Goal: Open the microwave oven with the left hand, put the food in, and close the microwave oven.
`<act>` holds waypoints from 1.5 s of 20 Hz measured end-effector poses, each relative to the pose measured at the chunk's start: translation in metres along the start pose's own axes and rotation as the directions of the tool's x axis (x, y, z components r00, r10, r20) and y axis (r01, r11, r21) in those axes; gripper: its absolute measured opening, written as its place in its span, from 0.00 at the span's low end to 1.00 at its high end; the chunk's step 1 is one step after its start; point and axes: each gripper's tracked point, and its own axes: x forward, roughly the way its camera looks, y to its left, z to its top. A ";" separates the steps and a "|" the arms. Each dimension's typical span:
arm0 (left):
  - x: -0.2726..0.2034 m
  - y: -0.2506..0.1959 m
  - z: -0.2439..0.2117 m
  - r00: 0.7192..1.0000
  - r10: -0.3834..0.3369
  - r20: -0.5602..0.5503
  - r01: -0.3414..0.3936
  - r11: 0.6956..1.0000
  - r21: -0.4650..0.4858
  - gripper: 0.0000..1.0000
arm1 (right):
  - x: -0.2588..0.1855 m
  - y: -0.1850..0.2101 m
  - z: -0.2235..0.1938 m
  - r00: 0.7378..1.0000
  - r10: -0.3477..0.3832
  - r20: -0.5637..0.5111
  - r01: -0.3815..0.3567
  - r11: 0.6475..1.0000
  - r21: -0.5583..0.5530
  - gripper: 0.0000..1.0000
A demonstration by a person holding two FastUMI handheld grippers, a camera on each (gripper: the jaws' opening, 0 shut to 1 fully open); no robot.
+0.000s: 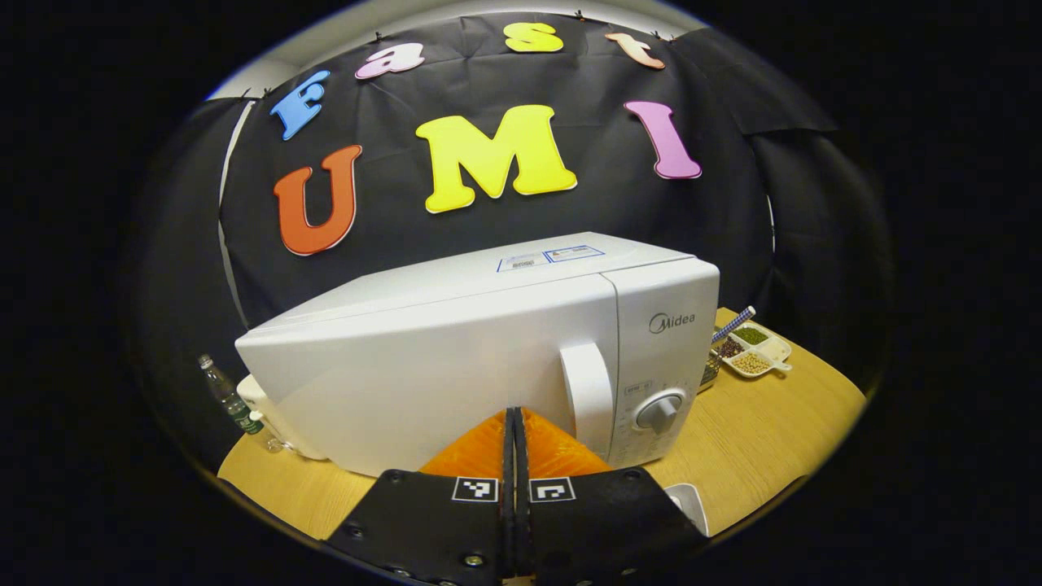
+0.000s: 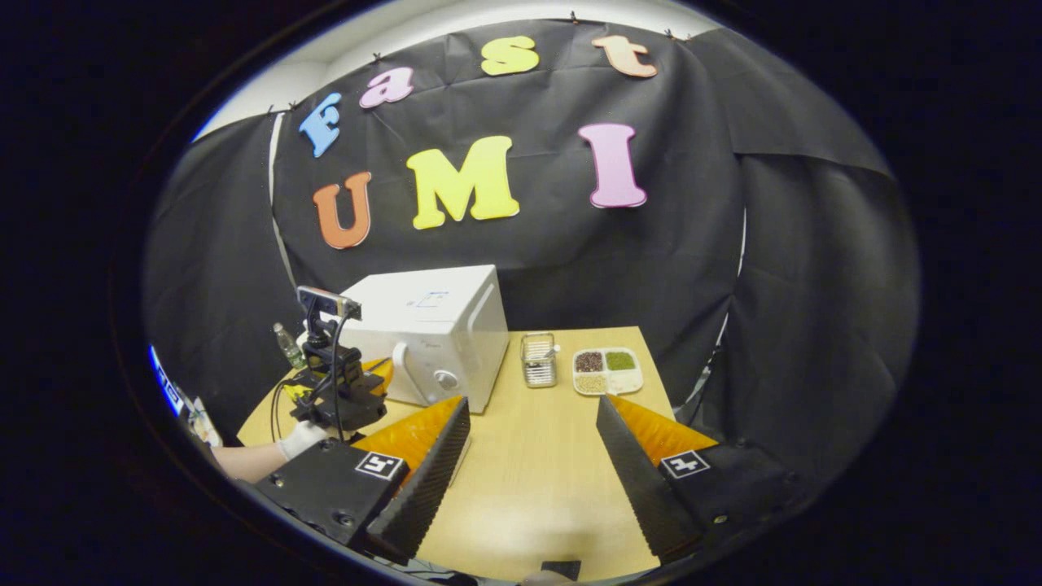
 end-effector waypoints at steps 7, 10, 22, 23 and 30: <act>-0.058 0.009 -0.017 0.999 0.017 -0.045 -0.013 0.996 0.086 0.95 | 0.005 0.002 -0.002 0.998 0.055 0.036 -0.055 0.998 0.010 1.00; -0.090 0.013 -0.002 1.000 0.003 -0.011 -0.003 0.998 0.067 0.95 | -0.002 0.002 -0.001 0.998 0.014 0.059 -0.015 1.000 0.010 1.00; -0.233 0.090 0.090 0.988 -0.043 0.150 0.053 0.997 -0.061 0.95 | -0.073 0.086 0.043 0.970 -0.066 0.234 0.068 0.998 0.002 1.00; -0.244 0.102 0.099 0.985 -0.030 0.167 0.041 0.997 -0.064 0.95 | -0.077 0.092 0.047 0.966 -0.071 0.249 0.074 0.997 -0.004 1.00; -0.296 0.164 0.156 0.956 0.069 0.284 -0.024 0.987 -0.160 0.95 | -0.098 0.138 0.075 0.942 -0.062 0.330 0.071 0.997 -0.015 0.99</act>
